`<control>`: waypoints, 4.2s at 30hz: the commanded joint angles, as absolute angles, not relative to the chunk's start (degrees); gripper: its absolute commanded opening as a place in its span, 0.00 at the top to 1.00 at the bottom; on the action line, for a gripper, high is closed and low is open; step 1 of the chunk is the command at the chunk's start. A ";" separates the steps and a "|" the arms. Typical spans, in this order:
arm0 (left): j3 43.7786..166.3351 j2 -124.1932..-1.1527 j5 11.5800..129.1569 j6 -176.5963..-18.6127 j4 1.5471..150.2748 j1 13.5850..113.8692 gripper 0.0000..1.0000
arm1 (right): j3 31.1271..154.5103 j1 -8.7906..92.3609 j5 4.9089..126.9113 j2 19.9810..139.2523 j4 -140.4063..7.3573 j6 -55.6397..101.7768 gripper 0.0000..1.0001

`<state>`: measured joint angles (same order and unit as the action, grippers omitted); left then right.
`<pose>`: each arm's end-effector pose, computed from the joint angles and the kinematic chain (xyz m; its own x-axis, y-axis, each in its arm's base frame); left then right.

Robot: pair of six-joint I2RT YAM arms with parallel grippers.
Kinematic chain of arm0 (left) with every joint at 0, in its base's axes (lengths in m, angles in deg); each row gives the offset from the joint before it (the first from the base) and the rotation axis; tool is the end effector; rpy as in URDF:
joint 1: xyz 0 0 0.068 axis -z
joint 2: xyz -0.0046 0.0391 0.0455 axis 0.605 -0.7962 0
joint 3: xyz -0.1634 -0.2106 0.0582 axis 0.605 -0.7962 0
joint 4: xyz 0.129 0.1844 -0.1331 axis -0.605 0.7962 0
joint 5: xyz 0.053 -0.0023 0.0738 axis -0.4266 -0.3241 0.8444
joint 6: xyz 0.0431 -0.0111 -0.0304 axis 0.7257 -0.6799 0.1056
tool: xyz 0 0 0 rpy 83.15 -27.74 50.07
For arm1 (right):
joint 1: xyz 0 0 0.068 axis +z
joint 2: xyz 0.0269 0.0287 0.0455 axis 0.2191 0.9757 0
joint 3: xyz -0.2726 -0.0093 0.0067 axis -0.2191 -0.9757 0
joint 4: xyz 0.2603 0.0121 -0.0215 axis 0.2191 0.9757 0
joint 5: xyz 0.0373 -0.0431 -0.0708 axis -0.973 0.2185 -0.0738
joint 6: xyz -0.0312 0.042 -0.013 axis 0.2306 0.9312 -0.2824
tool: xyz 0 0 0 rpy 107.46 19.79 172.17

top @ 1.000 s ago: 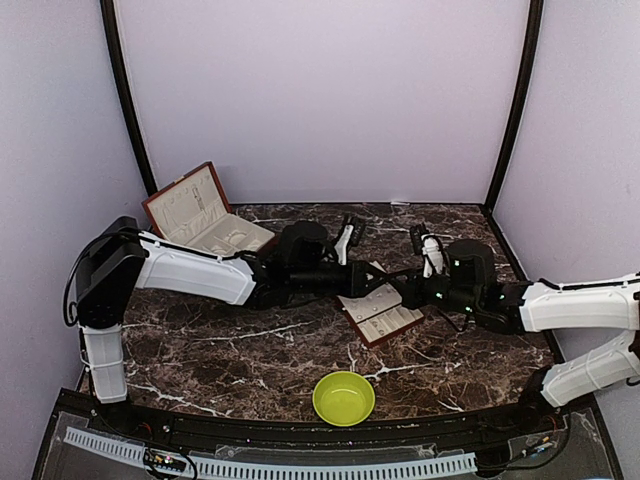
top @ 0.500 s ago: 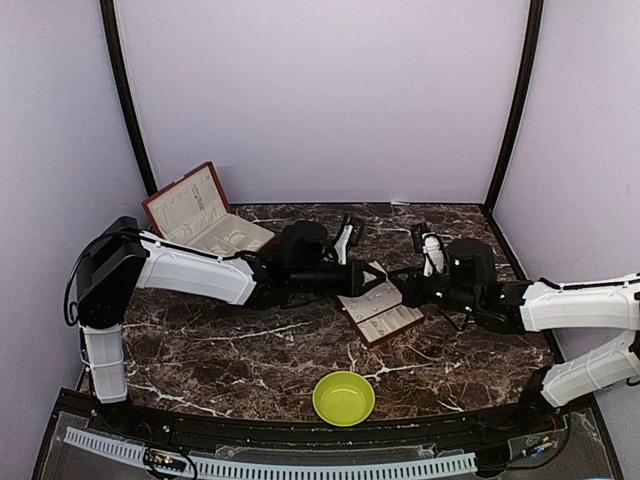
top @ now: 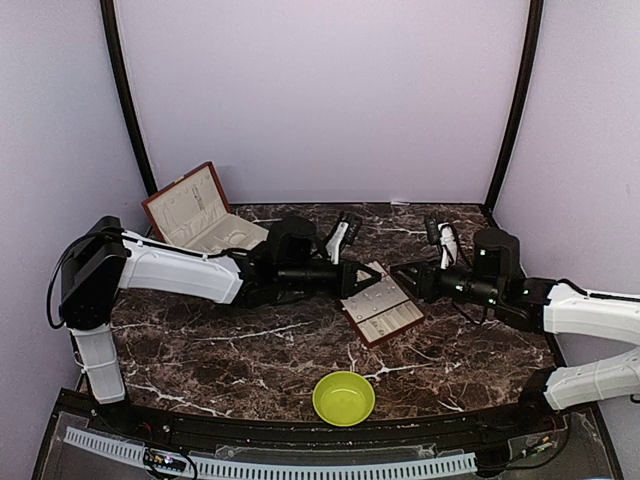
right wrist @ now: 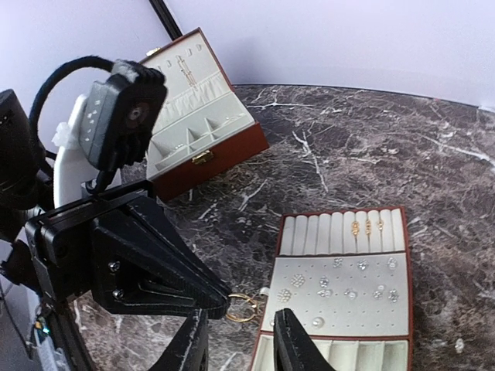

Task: Organize the mixed jewelry
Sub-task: Pass from the right arm to the left, then pass from the left arm to the right, then place the ring in the ring tray.

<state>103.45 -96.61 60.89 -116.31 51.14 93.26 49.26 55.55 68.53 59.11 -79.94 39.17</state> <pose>0.2377 -0.3723 0.2337 -0.5819 0.0041 -0.8132 0.7678 0.3323 -0.5477 0.1733 0.1654 0.2497 -0.4704 0.0925 -0.8776 -0.6043 0.6909 0.3967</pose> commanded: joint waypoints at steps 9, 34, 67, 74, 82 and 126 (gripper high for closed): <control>96.35 -85.56 43.91 -108.17 43.43 92.25 1.00 | 51.94 49.89 36.58 58.21 -84.50 44.51 0.57; 93.66 -83.52 40.59 -108.70 39.67 92.24 1.00 | 50.81 49.84 31.21 61.72 -89.43 48.39 0.86; 93.09 -80.20 54.88 -104.76 49.35 90.66 0.33 | 56.36 49.92 48.35 59.62 -71.80 38.62 1.00; 90.56 -73.23 59.16 -102.26 55.62 84.40 0.32 | 60.07 49.64 57.38 63.48 -63.98 36.09 1.00; 92.82 -66.67 60.43 -95.04 71.97 74.11 0.28 | 63.27 46.48 61.04 71.85 -64.54 34.81 1.00; 91.22 -59.56 61.83 -86.38 82.89 64.03 0.27 | 90.38 44.50 78.16 111.42 -60.70 25.76 1.00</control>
<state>91.87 -61.70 61.72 -87.08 81.61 64.36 88.73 45.17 77.37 110.54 -60.20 26.76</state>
